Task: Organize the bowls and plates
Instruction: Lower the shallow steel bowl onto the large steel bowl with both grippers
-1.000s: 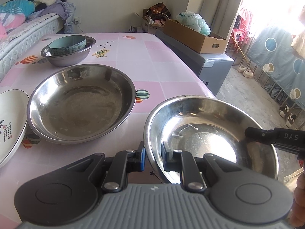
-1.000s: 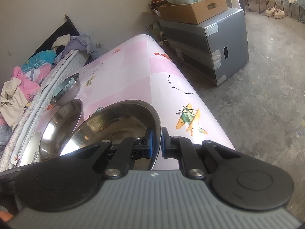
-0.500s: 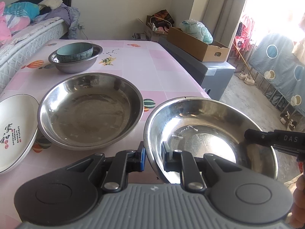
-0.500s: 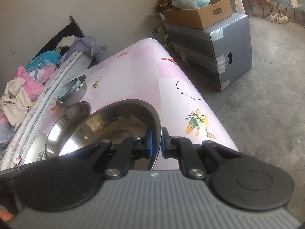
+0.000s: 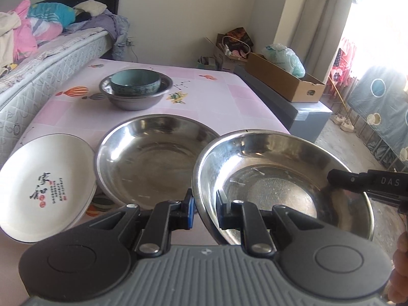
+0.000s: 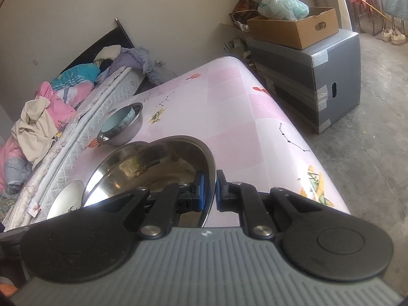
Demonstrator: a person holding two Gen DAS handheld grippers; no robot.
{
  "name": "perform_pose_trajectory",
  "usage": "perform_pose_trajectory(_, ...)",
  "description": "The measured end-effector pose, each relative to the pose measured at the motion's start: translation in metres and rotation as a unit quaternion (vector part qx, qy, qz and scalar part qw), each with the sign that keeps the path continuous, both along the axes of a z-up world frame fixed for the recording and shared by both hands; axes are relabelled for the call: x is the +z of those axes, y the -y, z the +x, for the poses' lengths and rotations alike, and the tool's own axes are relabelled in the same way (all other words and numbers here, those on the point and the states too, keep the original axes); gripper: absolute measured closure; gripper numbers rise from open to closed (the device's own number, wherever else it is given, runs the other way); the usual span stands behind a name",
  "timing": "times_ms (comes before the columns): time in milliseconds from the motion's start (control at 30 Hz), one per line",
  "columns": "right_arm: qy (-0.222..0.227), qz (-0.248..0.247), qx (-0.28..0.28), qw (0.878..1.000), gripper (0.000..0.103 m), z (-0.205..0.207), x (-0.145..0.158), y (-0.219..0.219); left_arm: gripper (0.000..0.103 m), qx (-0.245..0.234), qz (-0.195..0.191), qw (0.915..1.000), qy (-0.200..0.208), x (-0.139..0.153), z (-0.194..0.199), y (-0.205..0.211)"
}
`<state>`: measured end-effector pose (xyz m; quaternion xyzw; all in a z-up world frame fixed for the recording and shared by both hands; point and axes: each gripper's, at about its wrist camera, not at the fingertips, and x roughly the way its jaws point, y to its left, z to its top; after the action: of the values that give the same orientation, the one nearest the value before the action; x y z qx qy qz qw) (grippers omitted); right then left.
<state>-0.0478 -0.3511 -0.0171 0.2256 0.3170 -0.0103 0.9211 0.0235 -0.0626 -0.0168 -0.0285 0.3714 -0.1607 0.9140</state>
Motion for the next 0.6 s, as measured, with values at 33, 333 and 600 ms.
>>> perform_pose_trajectory(33, 0.001, 0.001, 0.004, 1.000, 0.094, 0.004, 0.001, -0.004, 0.087, 0.005, 0.000, 1.0000, 0.001, 0.001, 0.002, -0.004)
perform_pose_trajectory(333, -0.001, 0.001, 0.045, 0.999, 0.094, 0.041, 0.005, -0.046, 0.087, 0.048, -0.001, 0.9988, -0.004, 0.001, 0.018, -0.043)
perform_pose_trajectory(600, -0.012, 0.001, 0.067, 0.998, 0.093, 0.068, 0.001, -0.071, 0.087, 0.067, -0.003, 0.9977, -0.010, -0.003, 0.031, -0.062)
